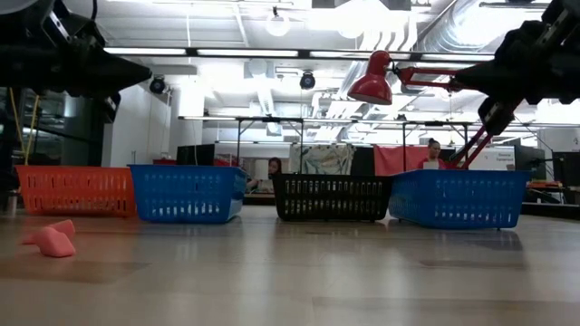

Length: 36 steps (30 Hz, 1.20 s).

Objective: Sort crayons
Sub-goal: Return to Home Position

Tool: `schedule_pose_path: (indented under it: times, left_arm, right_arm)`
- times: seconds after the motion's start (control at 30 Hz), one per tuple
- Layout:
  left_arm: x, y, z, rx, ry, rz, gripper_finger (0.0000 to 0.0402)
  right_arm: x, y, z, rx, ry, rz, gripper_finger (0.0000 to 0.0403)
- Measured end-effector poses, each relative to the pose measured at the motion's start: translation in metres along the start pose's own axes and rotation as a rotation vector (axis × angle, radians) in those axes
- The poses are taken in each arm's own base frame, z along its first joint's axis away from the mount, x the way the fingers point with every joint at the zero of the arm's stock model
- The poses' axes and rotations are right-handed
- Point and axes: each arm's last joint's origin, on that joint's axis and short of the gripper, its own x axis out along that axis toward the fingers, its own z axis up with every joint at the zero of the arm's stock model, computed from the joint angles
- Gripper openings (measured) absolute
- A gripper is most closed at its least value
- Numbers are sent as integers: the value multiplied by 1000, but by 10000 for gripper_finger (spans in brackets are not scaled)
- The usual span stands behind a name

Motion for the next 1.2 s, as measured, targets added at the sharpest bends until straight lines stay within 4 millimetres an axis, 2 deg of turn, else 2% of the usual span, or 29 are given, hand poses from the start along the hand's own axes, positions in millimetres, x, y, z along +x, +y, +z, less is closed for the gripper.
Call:
schedule_pose_path:
  times: [1.2]
  left_arm:
    - [1, 0, -2, 2, 19, 5, 0]
  right_arm:
    - [1, -1, -2, 1, 29, -13, 0]
